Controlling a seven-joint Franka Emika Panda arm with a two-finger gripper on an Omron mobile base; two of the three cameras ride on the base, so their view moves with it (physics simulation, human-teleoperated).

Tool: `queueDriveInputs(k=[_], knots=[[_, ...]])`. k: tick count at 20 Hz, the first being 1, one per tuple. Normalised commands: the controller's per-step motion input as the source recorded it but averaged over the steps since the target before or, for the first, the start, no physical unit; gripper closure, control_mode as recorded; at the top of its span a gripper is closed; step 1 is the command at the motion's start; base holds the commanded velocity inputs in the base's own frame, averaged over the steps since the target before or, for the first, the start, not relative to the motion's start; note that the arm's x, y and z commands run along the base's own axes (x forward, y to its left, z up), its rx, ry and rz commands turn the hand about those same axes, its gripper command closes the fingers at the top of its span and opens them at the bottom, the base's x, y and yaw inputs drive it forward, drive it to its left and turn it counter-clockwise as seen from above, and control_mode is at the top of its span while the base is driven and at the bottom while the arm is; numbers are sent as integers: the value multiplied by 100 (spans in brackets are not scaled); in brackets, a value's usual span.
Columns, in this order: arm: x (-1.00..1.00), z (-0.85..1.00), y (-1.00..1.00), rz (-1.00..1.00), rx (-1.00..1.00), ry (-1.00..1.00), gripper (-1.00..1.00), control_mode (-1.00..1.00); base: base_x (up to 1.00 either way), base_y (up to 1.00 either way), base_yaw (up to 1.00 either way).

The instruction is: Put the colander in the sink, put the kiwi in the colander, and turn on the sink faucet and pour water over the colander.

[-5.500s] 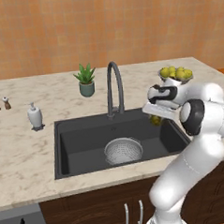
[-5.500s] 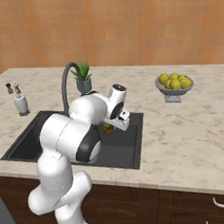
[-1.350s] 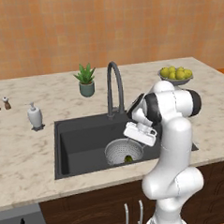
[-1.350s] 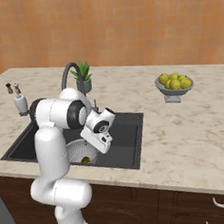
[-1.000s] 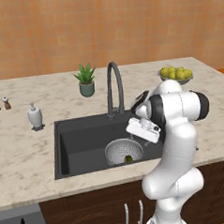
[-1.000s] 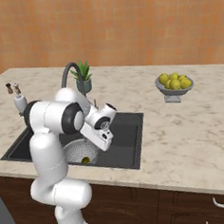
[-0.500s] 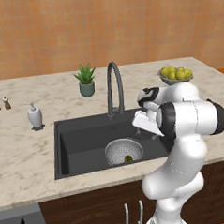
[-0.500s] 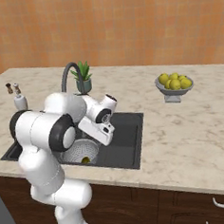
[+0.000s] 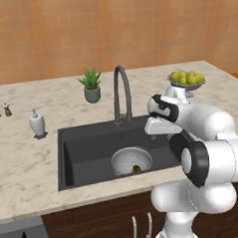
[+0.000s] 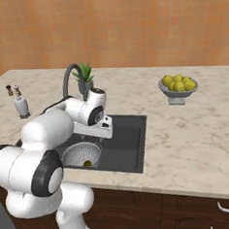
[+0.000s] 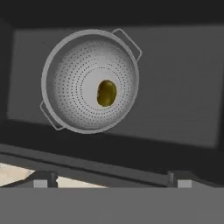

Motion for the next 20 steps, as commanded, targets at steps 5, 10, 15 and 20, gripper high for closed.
queueDriveInputs(k=[5, 10, 15, 20], knots=[[-30, 43, -8, 32, -13, -47, -100, -100, 0, 0, 0], [-9, 41, -11, 26, -1, -27, -100, -100, 0, 0, 0], [0, 38, -10, 24, 0, -27, -100, -100, 0, 0, 0], [1, 25, -6, 19, 3, -36, -100, -100, 0, 0, 0]])
